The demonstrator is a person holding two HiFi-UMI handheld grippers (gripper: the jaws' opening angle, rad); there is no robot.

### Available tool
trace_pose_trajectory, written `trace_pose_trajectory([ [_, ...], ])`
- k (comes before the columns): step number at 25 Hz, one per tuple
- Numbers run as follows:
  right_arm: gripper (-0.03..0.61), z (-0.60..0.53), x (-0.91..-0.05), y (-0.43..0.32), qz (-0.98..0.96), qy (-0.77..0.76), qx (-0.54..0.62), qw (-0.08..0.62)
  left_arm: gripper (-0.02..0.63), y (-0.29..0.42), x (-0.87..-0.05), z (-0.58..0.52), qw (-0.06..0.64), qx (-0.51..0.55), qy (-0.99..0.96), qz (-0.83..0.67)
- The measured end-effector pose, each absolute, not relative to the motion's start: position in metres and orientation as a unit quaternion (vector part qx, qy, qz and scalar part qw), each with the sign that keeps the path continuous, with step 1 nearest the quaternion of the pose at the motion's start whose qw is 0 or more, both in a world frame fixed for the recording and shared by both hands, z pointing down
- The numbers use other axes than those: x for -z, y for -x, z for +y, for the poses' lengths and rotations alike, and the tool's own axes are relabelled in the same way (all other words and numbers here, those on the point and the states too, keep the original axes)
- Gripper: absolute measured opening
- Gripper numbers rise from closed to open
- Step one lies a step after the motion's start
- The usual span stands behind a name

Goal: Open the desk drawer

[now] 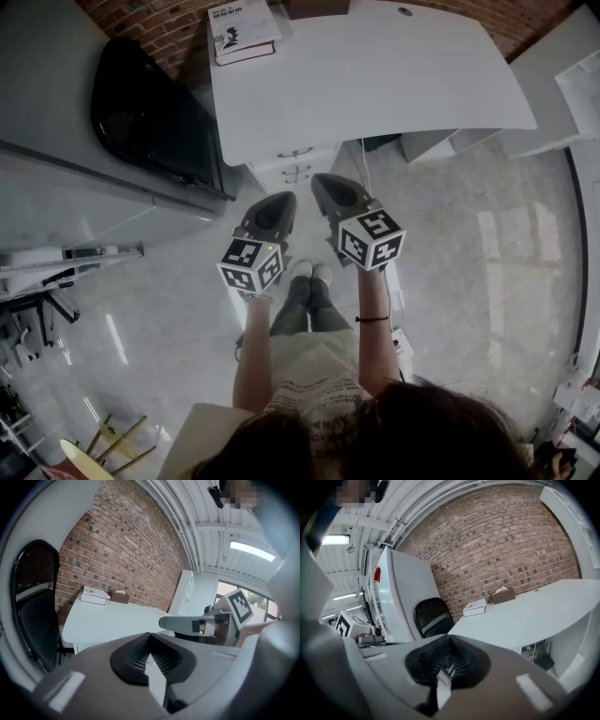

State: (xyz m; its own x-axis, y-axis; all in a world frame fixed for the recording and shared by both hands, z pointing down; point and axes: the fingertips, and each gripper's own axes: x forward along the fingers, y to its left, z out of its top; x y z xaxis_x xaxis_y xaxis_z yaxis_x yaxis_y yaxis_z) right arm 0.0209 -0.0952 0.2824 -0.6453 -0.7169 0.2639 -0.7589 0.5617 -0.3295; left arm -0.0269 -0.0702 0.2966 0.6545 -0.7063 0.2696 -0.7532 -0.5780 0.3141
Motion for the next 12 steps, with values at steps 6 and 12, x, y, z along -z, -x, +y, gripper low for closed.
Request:
trace_pose_trajectory([
  [6,0.002,-0.117,-0.312,-0.018,-0.882,-0.412,-0.220,0.056,-0.002,0.023,-0.323,-0.089,0.218,-0.057,-0.884,-0.411],
  [12,0.002,-0.136,-0.358,-0.011,-0.886,-0.400,-0.230,0.049,-0.002,0.024,-0.369,-0.102,0.243,-0.049,-0.869,-0.428],
])
